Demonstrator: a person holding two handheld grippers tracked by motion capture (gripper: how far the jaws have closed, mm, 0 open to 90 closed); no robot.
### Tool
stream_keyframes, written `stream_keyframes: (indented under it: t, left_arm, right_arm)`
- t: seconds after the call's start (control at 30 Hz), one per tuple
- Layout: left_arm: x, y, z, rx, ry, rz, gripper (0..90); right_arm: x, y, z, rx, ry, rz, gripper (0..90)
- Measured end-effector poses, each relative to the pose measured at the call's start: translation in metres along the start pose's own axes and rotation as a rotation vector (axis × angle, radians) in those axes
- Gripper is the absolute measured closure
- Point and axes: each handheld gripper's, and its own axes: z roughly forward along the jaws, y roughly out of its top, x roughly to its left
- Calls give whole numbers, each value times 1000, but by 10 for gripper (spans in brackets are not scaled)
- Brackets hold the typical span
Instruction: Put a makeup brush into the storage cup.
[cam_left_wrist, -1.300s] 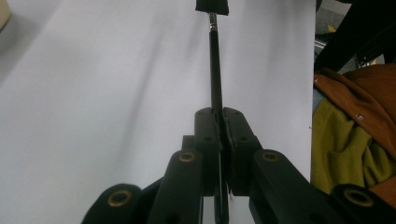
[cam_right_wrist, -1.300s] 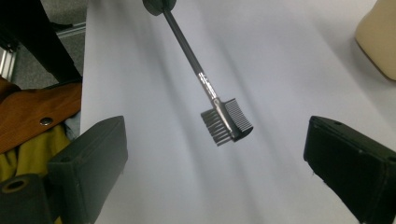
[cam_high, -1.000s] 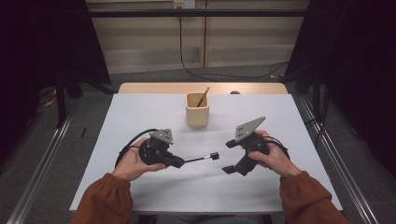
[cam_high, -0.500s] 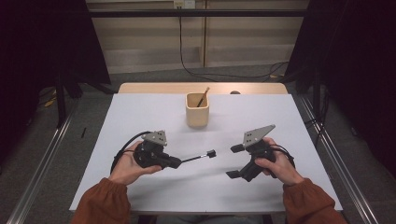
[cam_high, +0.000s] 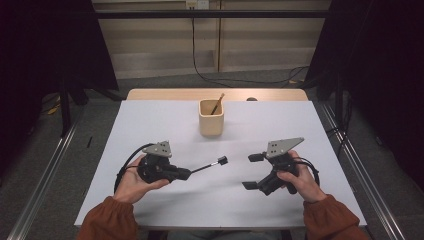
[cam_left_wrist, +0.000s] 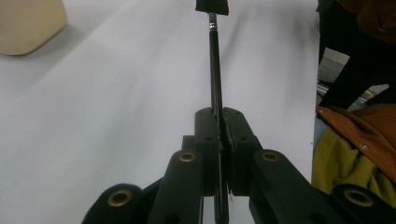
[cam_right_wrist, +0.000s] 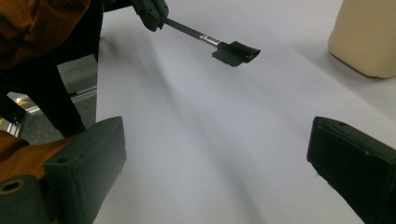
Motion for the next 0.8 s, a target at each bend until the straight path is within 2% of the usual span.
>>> stream_keyframes:
  t: [0.07, 0.13, 0.17, 0.23, 0.27, 0.3, 0.43, 0.47, 0.53, 0.67, 0.77, 0.8]
  left_arm:
    - [-1, 0, -2, -20, 7, 0, 856]
    - [-2, -1, -3, -40, 23, 6, 856]
    - [-2, -1, -4, -39, 14, 7, 856]
    - [-3, -2, -3, -48, 31, 10, 857]
    - [-4, -2, -3, -48, 20, 5, 856]
    - [-4, -3, -4, -56, 34, 7, 856]
    - [-7, -6, -4, -70, 13, -6, 856]
    - [-8, -7, -5, -76, 23, -8, 856]
    - [-9, -7, -6, -92, 19, -7, 856]
    - [-10, -8, -8, -153, 31, -1, 856]
    - [-8, -9, -7, -179, 16, -5, 856]
    - [-8, -10, -6, -181, 24, 0, 856]
  right_arm:
    - [2, -1, 0, -10, 7, 5, 34]
    - [4, -4, 0, -42, -5, 10, 34]
    - [5, -6, 1, -45, -11, 12, 34]
    - [6, -10, 0, -52, -20, 21, 33]
    - [6, -11, 0, -64, -26, 27, 33]
    - [6, -12, -1, -78, -33, 35, 33]
    - [10, -16, -3, -124, -38, 42, 27]
    - [10, -16, -3, -136, -37, 39, 27]
    - [9, -17, -2, -167, -65, 45, 25]
    - [10, -15, 0, -211, -48, 44, 30]
    - [10, -14, 1, -237, -44, 51, 31]
    - [10, -13, 1, -242, -43, 50, 33]
